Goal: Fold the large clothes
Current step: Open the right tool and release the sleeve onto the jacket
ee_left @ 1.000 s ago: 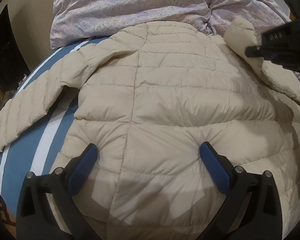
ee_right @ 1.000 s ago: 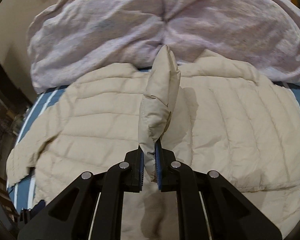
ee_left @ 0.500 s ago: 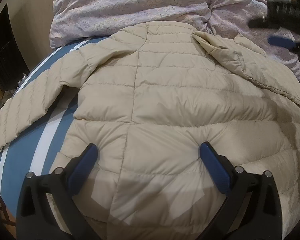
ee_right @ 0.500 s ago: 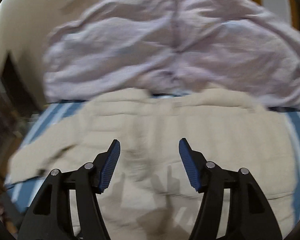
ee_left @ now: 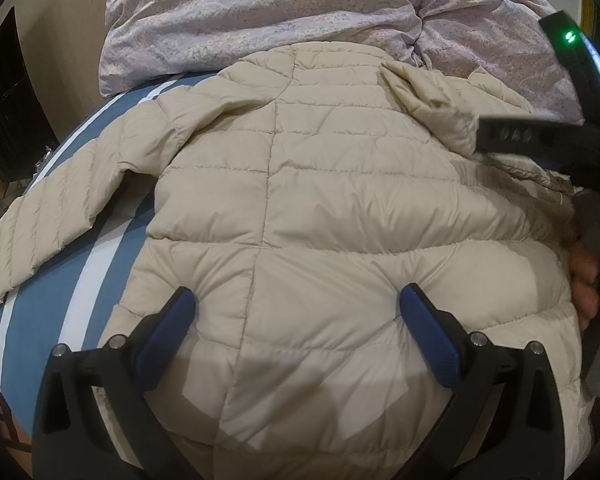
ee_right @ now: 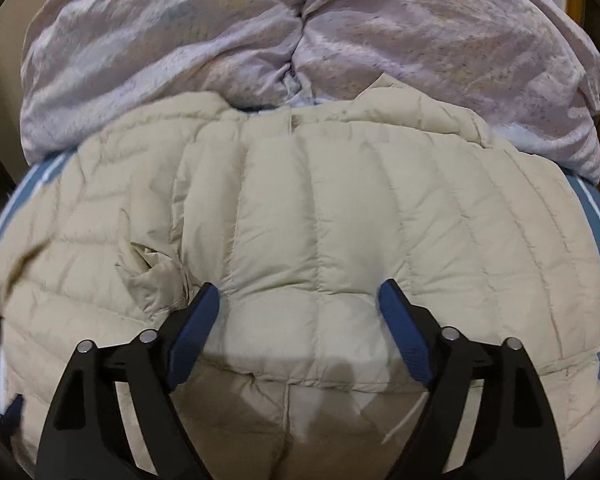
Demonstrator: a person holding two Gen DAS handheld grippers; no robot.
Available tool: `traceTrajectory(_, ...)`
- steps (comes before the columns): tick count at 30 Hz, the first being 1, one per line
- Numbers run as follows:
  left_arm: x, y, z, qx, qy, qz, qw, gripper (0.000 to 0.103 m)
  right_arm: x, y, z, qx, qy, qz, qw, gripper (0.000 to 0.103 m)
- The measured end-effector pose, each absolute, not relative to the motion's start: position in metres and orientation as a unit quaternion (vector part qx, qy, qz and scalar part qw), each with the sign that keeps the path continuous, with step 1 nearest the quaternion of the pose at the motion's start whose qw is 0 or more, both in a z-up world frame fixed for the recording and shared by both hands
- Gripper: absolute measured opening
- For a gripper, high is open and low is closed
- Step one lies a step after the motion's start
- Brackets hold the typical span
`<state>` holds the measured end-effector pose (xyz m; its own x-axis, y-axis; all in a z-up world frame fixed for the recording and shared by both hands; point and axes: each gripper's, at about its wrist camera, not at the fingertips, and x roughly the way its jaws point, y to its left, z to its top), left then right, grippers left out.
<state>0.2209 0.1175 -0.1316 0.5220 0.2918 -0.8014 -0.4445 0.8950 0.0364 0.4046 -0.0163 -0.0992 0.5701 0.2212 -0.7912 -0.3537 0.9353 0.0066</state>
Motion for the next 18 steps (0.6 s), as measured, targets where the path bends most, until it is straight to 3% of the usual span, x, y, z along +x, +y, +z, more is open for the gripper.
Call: traceTrajectory(18,0.2141,0.1133,-0.1306,-0.082,0.438,0.221,0.868,0.101,0.4084,-0.0165,-0.1114,-0.08,0.438,0.157,0.882,0.093)
